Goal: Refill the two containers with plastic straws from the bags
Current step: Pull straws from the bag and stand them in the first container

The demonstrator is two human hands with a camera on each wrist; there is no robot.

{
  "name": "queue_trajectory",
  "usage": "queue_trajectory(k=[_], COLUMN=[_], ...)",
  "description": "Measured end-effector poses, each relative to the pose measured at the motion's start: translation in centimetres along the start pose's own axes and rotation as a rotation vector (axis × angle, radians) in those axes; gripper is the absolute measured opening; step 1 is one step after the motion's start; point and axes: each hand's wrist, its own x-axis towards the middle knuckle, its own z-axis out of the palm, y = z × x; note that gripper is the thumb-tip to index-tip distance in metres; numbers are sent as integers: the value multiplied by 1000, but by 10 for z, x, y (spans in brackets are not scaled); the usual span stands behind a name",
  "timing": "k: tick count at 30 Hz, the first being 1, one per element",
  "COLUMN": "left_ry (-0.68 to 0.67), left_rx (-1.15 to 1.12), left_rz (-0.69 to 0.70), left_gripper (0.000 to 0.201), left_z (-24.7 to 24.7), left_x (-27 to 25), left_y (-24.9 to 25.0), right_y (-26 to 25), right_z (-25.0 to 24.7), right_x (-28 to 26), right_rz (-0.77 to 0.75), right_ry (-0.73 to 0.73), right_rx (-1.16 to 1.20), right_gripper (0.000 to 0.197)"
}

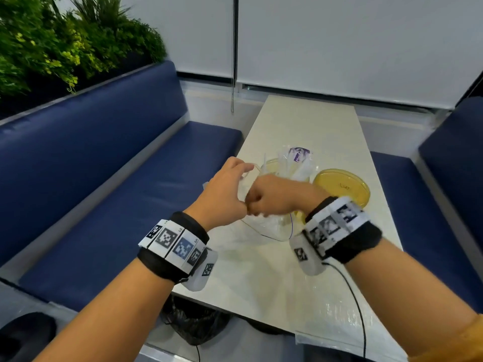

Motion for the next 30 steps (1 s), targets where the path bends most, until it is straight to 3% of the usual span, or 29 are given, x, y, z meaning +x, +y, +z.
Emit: queue_trajectory(k=[4, 7, 14, 21, 30], left_ry=[-15, -16, -7, -10, 4], left_rx=[-19, -32, -49, -8, 57], left_rz=[14, 24, 34, 117, 43], left_gripper=[80, 80, 80, 79, 107], left_z=[8, 13, 20, 28, 47], left_x=[-3, -7, -12, -17, -14], left_y=[3, 3, 1, 0, 5], right_y=[3, 7, 14, 22, -3], right_z=[53, 69, 74, 57, 7], right_x=[27, 39, 29, 8, -37], right_rz=[115, 215, 197, 216, 281], right_ry=[147, 52, 94, 215, 260], right_rx=[-585, -763, -720, -667, -578], right_gripper=[38, 41, 34, 45, 46])
